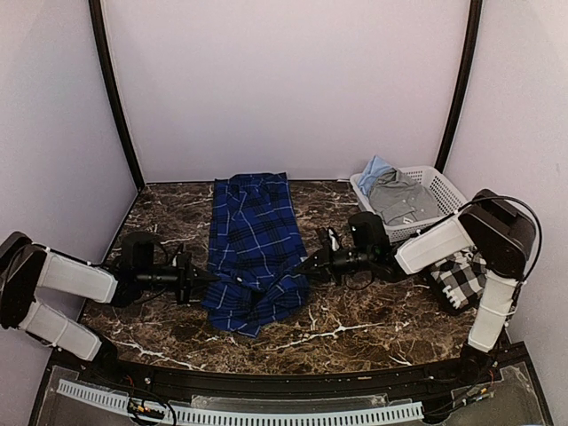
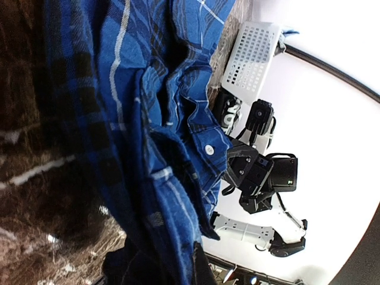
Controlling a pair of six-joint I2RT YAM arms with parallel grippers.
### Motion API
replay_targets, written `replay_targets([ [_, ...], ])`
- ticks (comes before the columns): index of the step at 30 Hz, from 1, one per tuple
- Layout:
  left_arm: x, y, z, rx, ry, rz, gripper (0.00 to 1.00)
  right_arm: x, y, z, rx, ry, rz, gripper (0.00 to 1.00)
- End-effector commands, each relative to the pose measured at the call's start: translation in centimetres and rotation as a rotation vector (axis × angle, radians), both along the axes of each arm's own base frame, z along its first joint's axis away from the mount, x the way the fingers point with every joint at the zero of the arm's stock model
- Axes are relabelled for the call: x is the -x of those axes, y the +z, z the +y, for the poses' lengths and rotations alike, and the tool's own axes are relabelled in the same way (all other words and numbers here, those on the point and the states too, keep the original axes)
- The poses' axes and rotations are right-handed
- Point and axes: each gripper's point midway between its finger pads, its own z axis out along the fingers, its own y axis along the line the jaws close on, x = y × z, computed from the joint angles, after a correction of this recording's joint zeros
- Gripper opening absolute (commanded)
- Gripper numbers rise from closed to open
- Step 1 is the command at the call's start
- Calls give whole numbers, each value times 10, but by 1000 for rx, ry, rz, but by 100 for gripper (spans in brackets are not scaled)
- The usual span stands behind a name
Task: Fold and stack the long sleeve shirts
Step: Fold the rectangle-folded shirt at the center of the board.
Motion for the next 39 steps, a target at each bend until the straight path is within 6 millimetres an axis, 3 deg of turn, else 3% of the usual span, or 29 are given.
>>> replay_targets([
  [1, -30, 14, 0, 101, 72, -39, 0, -41, 17, 7, -102, -76, -25, 0],
  [5, -51, 19, -5, 160, 94, -65, 0, -65, 16, 12, -121, -111, -25, 0],
  [10, -74, 34, -13, 221, 104, -95, 0, -80, 22, 20, -150, -134, -15, 0],
  [17, -104, 39, -7, 231, 188, -110, 0, -108, 26, 19, -192, -204, -1, 0],
  [23, -129, 14, 5, 195, 286, -72, 0, -140, 9, 15, -133, -284, -11, 0],
  [29, -142, -20, 14, 154, 346, -30, 0, -161, -29, 12, -45, -330, -1, 0],
  [34, -146, -46, 28, 58, 392, 3, 0, -167, -55, 8, 21, -338, 12, 0],
  [39, -140, -60, 28, -23, 360, 28, 0, -154, -62, 0, 46, -332, 33, 0],
])
